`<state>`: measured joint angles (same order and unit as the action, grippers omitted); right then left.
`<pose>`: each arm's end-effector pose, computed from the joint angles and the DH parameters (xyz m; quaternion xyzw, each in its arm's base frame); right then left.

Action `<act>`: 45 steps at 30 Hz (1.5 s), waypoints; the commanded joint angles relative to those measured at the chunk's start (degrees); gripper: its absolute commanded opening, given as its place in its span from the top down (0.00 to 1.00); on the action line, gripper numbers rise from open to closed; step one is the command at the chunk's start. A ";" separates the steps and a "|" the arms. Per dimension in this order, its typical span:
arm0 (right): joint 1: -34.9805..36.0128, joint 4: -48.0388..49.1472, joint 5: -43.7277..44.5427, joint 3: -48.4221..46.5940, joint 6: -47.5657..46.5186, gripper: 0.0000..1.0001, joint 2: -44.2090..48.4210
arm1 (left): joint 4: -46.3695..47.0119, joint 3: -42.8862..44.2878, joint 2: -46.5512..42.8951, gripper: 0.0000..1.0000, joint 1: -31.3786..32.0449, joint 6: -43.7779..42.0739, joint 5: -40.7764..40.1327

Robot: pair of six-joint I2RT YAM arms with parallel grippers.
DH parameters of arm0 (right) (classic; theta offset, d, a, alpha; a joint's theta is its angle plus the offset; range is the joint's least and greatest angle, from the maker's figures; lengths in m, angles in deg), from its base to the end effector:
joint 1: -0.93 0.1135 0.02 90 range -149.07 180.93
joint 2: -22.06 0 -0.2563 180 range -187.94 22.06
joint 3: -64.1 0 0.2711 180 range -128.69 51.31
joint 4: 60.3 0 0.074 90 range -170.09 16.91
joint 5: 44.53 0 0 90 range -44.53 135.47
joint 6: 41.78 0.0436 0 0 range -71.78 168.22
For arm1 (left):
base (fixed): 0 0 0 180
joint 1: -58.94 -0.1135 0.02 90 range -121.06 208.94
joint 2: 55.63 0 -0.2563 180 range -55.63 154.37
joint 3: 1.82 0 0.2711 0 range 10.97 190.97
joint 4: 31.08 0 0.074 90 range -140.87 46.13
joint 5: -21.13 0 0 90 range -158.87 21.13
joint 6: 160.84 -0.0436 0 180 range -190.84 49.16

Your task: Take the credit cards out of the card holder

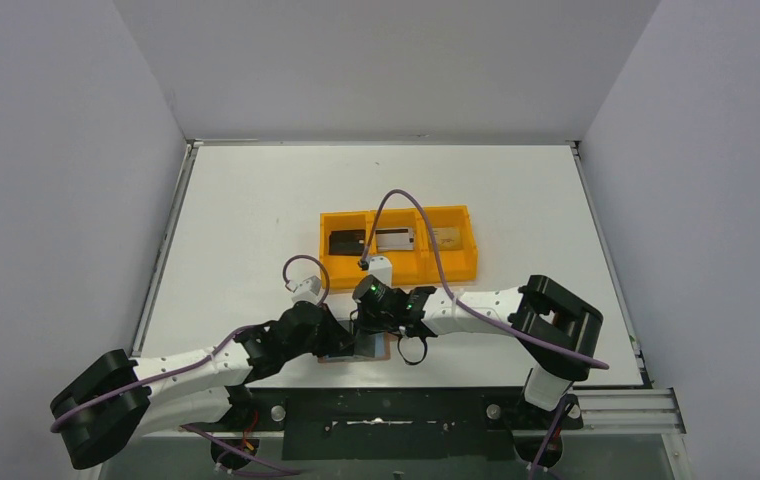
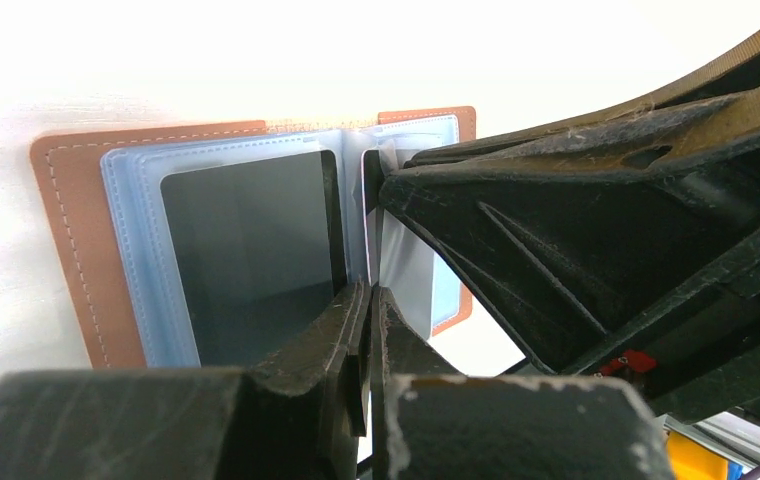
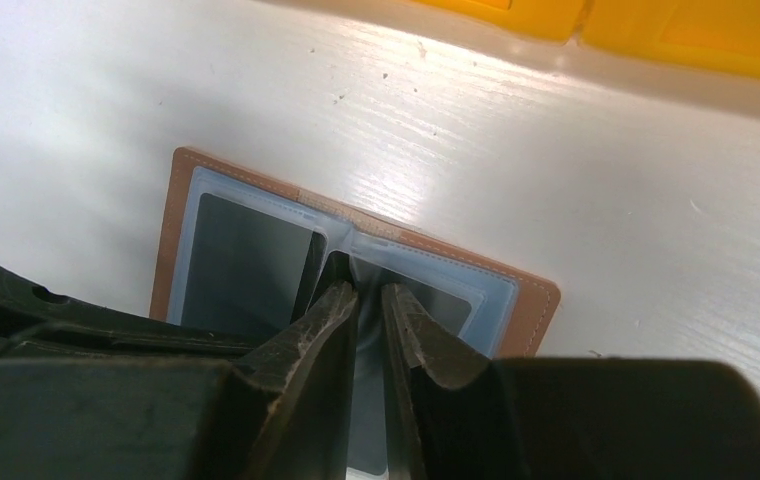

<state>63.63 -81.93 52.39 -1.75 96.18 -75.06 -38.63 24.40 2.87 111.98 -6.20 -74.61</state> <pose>0.1671 0.3124 0.1336 -0.1023 0.9410 0.2286 0.2277 0.1270 -0.1615 0.1121 -0.1125 0.8978 -0.3389 0.2579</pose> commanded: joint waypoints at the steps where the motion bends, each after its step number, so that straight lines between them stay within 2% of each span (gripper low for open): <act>1: -0.09 -1.22 1.91 0.41 -3.48 0.85 1.19 | 2.02 1.54 -0.98 0.99 -0.78 -1.36 0.64; 18: -0.14 0.65 -1.09 1.91 -4.90 0.87 1.96 | 8.07 1.10 2.58 0.96 -3.89 -1.95 7.31; 25: -0.12 0.80 -1.37 1.98 -4.90 0.87 1.59 | 10.09 1.16 4.28 0.91 -4.41 -2.33 9.05; 32: -0.24 1.46 -2.50 2.23 -5.10 0.87 2.79 | 9.47 1.09 4.44 0.92 -4.83 -1.90 7.88; 36: -0.24 1.81 -3.74 2.42 -5.40 0.88 3.97 | 8.15 1.14 3.74 1.00 -4.81 -1.98 6.57; 45: -0.32 1.94 -6.08 2.52 -7.99 0.91 3.48 | 7.09 1.79 3.50 1.00 -4.82 -3.48 6.14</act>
<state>63.19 -80.03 49.06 0.46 90.39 -73.36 -33.89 24.40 7.20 107.59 -8.12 -66.85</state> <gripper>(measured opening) 0.094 0.010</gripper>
